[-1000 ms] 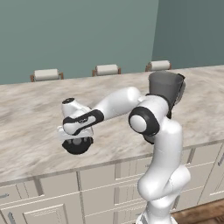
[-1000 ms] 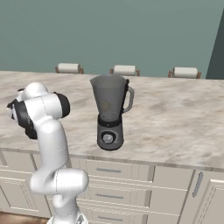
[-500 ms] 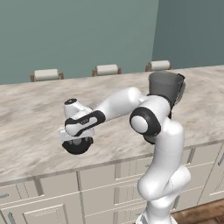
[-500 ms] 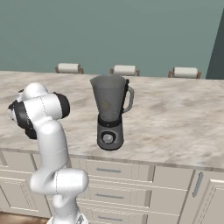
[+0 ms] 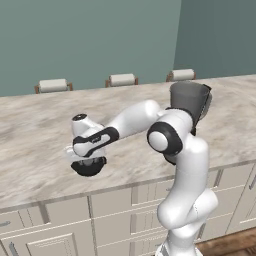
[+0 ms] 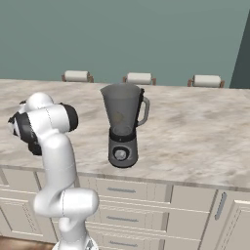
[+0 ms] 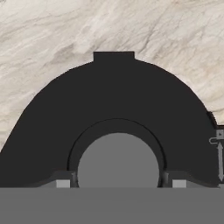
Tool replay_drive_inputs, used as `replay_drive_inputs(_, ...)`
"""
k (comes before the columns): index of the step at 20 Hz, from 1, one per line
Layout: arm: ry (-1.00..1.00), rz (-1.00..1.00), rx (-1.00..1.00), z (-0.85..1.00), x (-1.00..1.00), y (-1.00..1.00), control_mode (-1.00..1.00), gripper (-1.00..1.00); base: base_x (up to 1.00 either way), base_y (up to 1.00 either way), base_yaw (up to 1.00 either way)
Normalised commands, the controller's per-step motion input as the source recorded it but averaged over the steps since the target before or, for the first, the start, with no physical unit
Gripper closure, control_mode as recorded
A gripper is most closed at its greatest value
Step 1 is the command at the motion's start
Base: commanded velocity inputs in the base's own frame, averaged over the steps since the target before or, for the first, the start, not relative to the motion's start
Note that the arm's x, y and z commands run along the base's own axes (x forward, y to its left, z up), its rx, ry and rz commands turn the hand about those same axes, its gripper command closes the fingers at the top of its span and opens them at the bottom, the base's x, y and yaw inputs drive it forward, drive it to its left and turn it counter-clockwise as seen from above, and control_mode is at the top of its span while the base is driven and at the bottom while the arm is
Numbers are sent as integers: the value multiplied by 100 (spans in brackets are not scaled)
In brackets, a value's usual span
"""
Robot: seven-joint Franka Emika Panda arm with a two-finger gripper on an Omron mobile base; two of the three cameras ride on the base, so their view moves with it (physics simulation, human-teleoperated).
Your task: Grab the garlic and lemon from the fridge, place them in the blender, close the lid, and turn on the blender to create a marinade.
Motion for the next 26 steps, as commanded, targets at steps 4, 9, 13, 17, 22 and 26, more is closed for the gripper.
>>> replay_drive_inputs(4, -1, 0, 0, -43, 0, 0, -100, 100, 0, 0, 0)
replay_drive_inputs(9, -2, 0, 0, -4, 0, 0, -100, 100, 0, 0, 0)
replay_drive_inputs(13, -2, -1, 0, 14, -7, -1, -100, 100, 0, 0, 0)
replay_drive_inputs(17, -13, 0, 0, 60, -23, -24, -100, 100, 0, 0, 0)
replay_drive_inputs(22, -23, 0, -1, 100, -23, -38, -100, 100, 0, 0, 0)
replay_drive_inputs(26, -19, 0, -1, 100, -11, -42, -100, 100, 0, 0, 0)
